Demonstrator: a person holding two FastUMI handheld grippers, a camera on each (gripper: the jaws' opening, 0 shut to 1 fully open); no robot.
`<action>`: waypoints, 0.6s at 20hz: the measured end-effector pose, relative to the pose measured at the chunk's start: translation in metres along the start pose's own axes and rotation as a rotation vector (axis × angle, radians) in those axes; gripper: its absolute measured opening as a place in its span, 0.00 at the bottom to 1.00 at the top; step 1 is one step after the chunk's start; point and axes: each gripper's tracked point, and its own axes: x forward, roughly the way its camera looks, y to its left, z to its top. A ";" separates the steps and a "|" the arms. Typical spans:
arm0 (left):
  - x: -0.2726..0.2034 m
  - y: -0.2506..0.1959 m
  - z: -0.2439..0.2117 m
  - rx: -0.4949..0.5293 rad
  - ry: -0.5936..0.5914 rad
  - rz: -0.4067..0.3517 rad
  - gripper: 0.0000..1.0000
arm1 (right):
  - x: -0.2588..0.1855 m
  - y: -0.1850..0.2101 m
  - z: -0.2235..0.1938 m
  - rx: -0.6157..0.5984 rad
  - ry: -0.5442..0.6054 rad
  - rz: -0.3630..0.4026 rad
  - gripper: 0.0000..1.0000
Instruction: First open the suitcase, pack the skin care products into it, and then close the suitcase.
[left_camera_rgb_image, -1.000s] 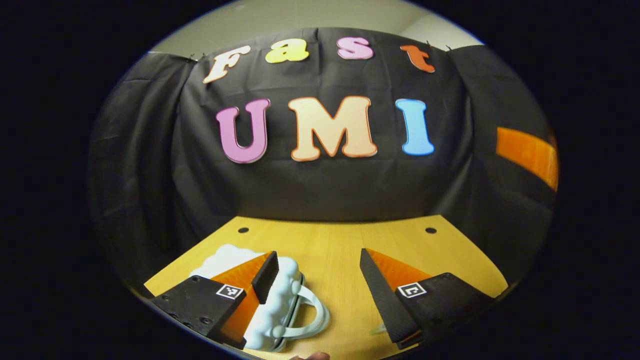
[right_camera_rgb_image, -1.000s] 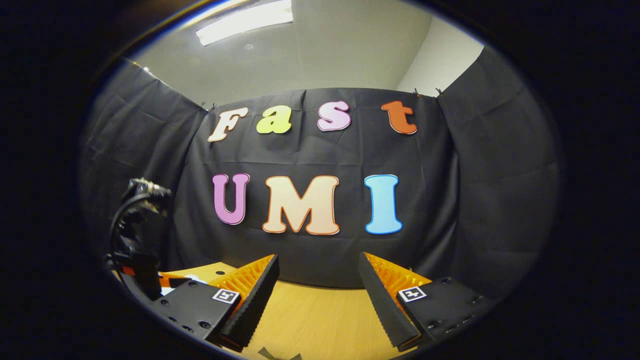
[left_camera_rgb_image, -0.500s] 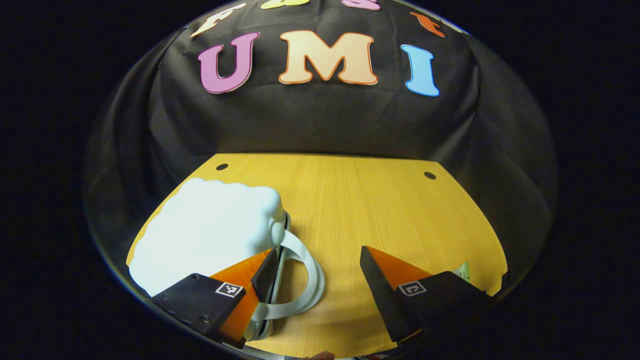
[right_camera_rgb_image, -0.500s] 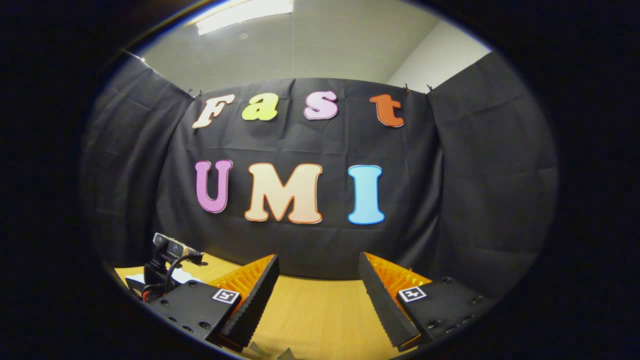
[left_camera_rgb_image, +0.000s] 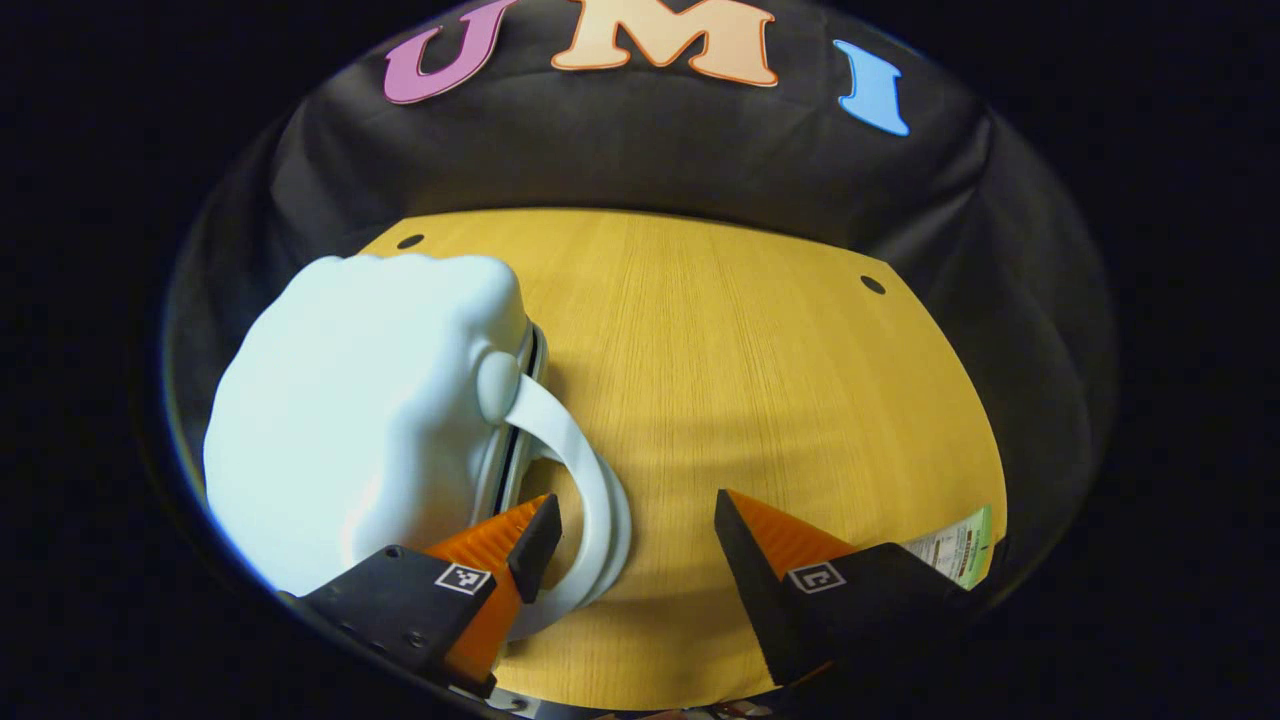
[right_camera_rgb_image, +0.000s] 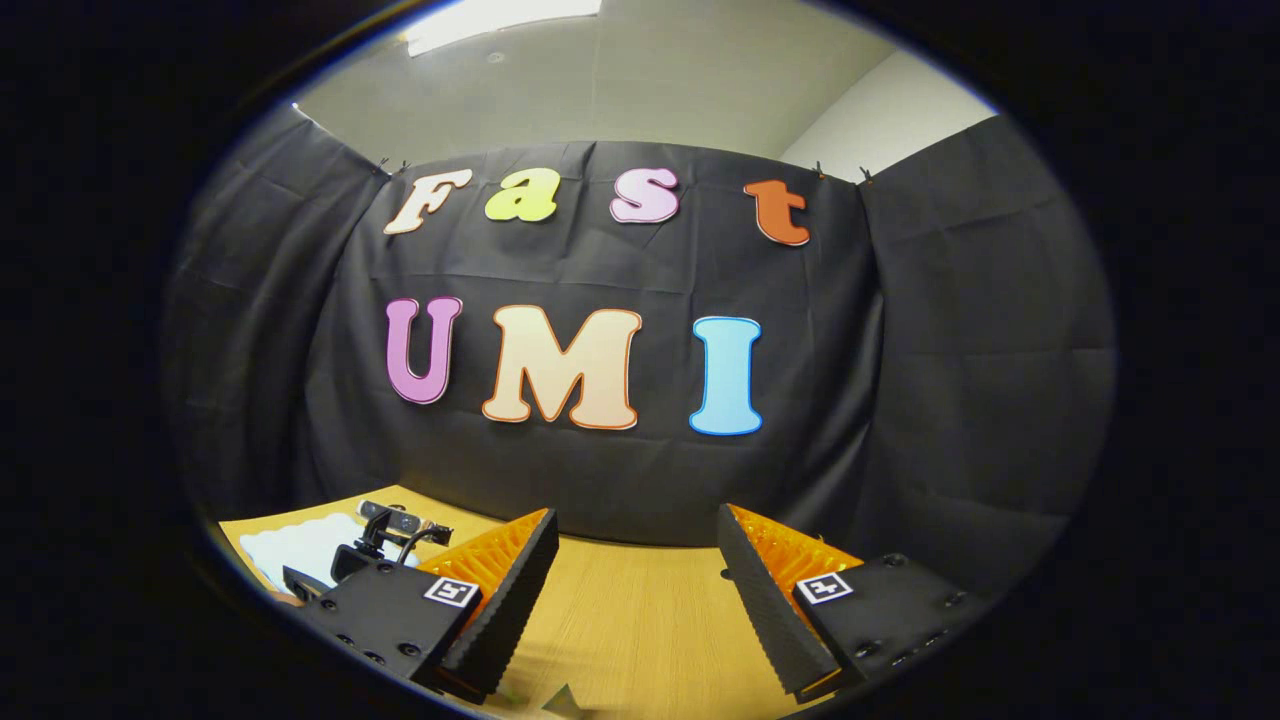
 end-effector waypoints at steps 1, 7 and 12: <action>0.003 0.001 0.000 -0.001 0.005 0.002 0.90 | -0.001 0.000 -0.001 -0.004 -0.002 0.000 0.99; 0.019 0.015 -0.015 -0.001 0.085 0.049 0.58 | 0.002 -0.005 -0.008 0.002 0.009 -0.006 0.99; 0.015 0.016 -0.009 0.051 0.078 0.040 0.25 | 0.004 -0.005 -0.011 0.004 0.008 -0.004 1.00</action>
